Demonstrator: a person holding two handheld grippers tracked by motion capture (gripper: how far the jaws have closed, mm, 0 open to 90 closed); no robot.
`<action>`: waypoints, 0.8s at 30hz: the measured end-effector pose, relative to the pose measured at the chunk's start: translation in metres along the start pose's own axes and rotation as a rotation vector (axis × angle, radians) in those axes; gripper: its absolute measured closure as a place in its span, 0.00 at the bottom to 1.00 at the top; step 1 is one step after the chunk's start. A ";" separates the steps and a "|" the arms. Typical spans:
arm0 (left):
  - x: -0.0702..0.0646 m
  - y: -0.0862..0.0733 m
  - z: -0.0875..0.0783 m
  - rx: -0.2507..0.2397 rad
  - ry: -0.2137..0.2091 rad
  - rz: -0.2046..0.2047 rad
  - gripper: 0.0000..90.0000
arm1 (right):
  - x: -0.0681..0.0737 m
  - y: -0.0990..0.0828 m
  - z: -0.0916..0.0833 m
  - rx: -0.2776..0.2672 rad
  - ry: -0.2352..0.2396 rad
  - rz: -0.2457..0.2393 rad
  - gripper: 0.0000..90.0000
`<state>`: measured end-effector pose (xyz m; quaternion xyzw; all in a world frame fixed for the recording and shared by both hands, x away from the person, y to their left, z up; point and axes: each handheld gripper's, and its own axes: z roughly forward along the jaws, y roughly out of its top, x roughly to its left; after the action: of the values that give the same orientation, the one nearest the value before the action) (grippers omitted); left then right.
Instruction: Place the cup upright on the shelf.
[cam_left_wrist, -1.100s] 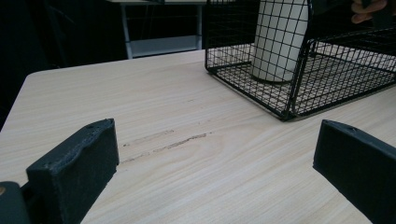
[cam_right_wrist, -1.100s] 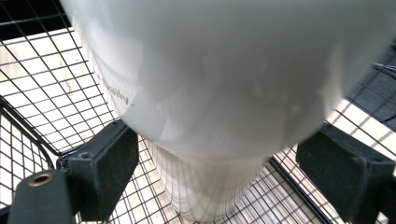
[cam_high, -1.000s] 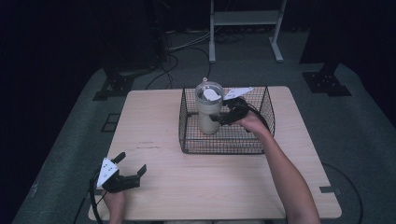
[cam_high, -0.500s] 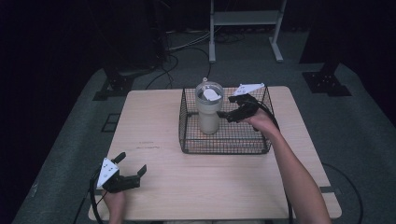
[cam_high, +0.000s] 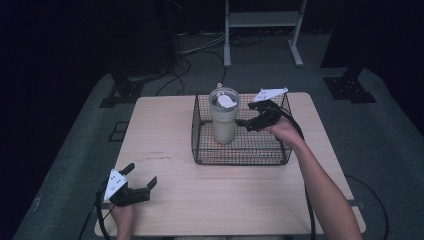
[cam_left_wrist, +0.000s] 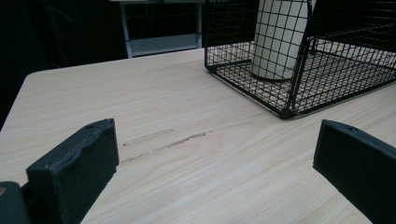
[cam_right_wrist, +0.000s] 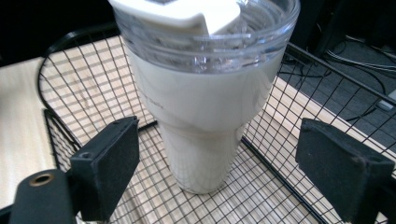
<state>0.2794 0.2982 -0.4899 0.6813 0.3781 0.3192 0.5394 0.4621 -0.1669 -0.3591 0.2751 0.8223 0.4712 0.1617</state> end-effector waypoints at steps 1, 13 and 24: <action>0.000 0.000 0.000 0.000 0.000 -0.001 0.00 | 0.001 0.001 -0.002 -0.006 -0.002 -0.001 0.15; 0.000 0.000 0.000 0.002 0.001 -0.001 0.00 | 0.007 -0.001 -0.023 -0.015 -0.008 0.000 0.14; 0.000 0.000 0.001 0.006 0.004 -0.001 0.00 | 0.012 -0.011 -0.041 -0.003 -0.010 0.002 0.15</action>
<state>0.2803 0.2976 -0.4899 0.6822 0.3807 0.3190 0.5367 0.4278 -0.1919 -0.3484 0.2781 0.8204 0.4713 0.1661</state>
